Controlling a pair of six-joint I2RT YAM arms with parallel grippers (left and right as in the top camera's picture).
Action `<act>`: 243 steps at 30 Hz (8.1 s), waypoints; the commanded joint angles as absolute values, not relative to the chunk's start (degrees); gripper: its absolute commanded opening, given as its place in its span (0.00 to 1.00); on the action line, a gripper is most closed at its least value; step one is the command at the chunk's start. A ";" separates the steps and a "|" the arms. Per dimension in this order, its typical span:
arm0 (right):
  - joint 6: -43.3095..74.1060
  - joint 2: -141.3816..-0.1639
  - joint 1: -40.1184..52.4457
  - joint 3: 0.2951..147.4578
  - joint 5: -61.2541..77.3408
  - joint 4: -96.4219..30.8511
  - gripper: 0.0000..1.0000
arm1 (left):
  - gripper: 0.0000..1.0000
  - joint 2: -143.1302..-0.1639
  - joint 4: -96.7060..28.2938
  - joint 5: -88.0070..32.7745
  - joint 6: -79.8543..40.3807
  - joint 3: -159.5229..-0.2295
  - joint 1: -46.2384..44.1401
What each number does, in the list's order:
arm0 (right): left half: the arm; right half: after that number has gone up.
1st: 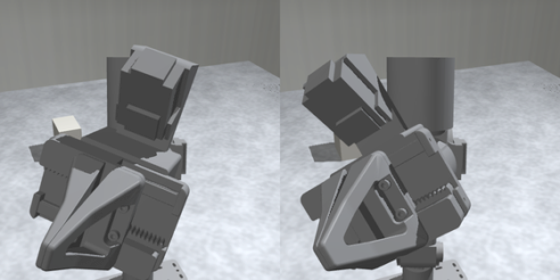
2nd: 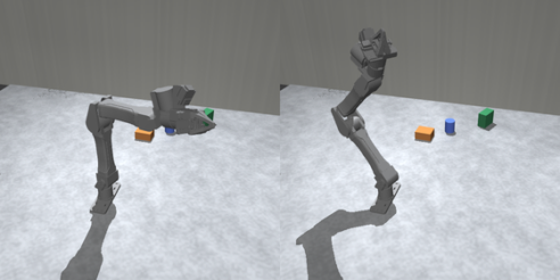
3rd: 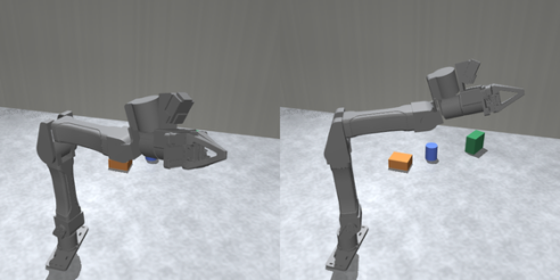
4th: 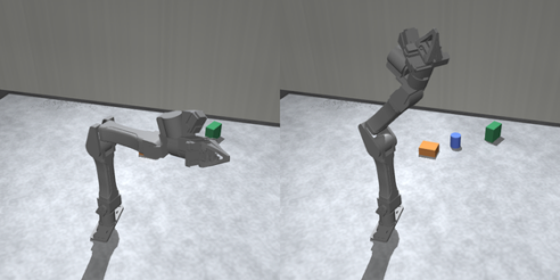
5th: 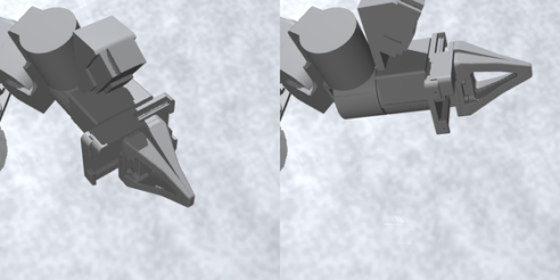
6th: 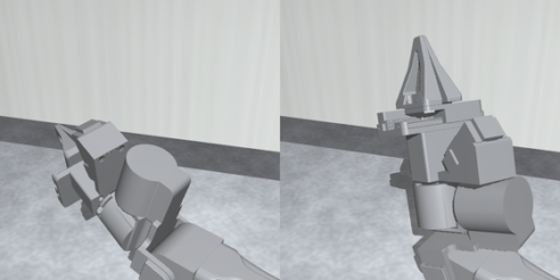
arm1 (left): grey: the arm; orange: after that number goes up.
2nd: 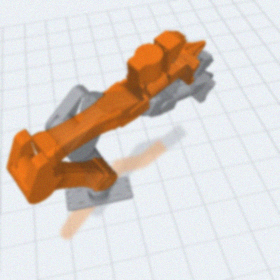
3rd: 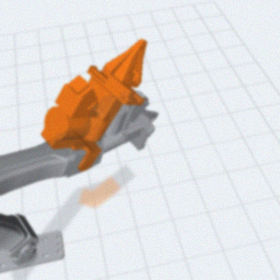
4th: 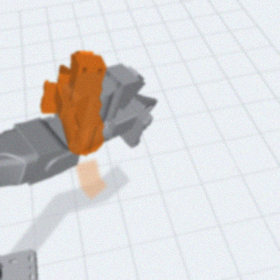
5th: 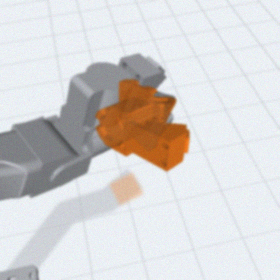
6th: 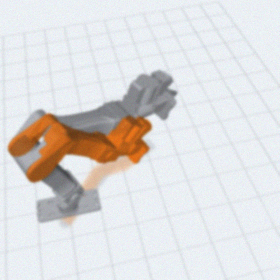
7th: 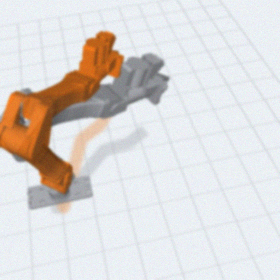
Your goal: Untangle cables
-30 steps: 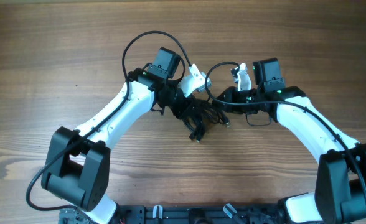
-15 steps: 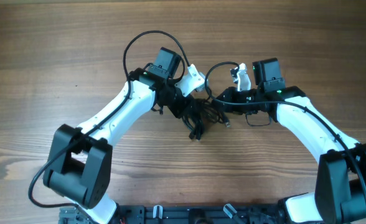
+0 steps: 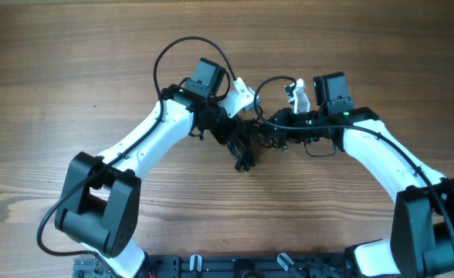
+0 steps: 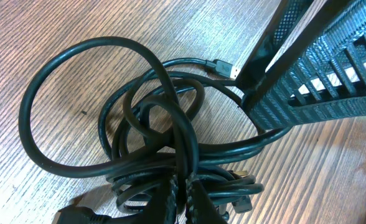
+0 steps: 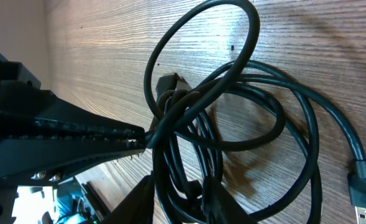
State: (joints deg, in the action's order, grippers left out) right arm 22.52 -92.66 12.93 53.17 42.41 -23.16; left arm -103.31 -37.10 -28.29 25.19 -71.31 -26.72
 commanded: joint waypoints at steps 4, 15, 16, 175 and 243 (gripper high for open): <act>24.51 -92.47 12.82 53.10 43.27 -23.00 0.36 | 0.05 -104.27 -37.12 -27.81 24.84 -71.26 -26.89; 43.03 -92.47 17.23 48.53 40.01 -8.40 0.27 | 0.04 -104.27 -36.91 -30.57 24.91 -71.26 -26.89; 43.75 -92.47 17.72 48.34 39.62 -7.66 0.27 | 0.04 -104.27 -36.88 -30.57 24.91 -71.26 -26.89; 54.26 -92.44 18.15 46.46 35.11 1.58 0.28 | 0.04 -104.27 -28.05 -34.50 10.02 -71.26 -23.73; 43.46 -93.45 10.00 46.48 42.35 -0.99 0.04 | 0.04 -104.27 -28.91 -26.61 9.78 -71.26 -23.70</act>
State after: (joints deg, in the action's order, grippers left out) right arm 45.19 -93.27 12.25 46.44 44.60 0.99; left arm -104.09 -28.32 -35.40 10.15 -71.64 -25.56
